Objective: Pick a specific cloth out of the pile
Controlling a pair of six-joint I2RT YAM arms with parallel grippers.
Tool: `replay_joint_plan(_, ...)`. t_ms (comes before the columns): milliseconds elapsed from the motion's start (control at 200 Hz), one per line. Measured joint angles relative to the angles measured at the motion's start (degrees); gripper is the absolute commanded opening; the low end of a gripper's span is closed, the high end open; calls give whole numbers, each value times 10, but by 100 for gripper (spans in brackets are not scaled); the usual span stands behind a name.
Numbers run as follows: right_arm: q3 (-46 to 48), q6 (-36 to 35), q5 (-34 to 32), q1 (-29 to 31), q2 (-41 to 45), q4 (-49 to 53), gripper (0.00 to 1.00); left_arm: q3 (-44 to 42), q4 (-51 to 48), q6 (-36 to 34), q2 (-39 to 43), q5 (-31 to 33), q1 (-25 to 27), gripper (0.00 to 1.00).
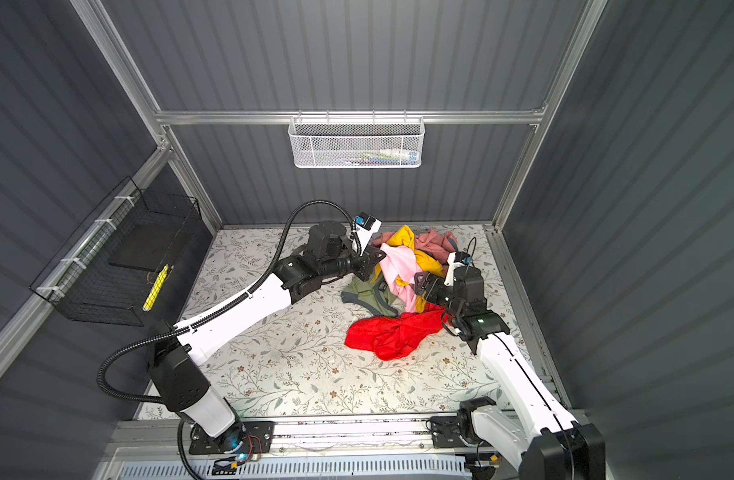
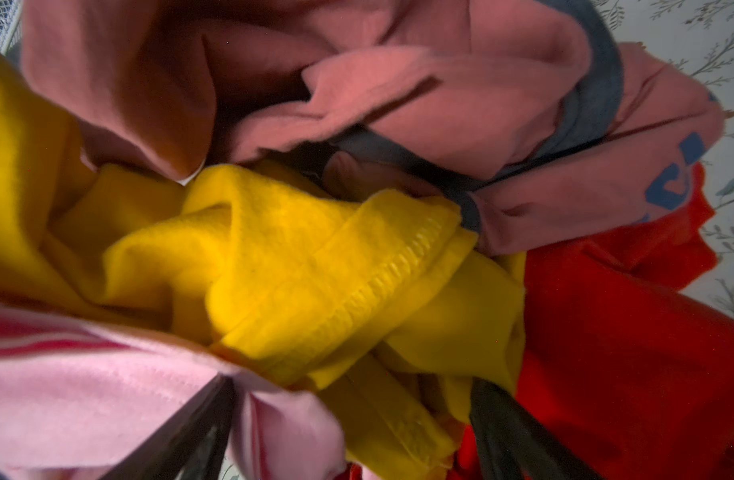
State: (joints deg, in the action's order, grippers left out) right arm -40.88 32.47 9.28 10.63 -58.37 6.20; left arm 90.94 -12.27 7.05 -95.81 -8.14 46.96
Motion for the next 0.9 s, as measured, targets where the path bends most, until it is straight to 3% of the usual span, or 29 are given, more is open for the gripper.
replay_joint_plan(190, 19, -10, 2, -2, -10, -5, 82, 27, 4, 17, -8, 2, -5, 19)
replay_joint_plan(375, 43, -15, 2, -2, -18, -3, 80, 28, 49, 63, -8, -11, -44, 12)
replay_joint_plan(505, 42, -20, 3, -2, -31, -5, 80, 28, 49, 69, -8, -26, -63, 24)
replay_joint_plan(675, 41, -26, 11, -2, -37, -3, 80, -7, 6, 52, 3, -30, -57, 59)
replay_joint_plan(900, 29, -38, 28, -2, -46, 9, 79, -168, -82, 43, 80, -21, -28, 69)
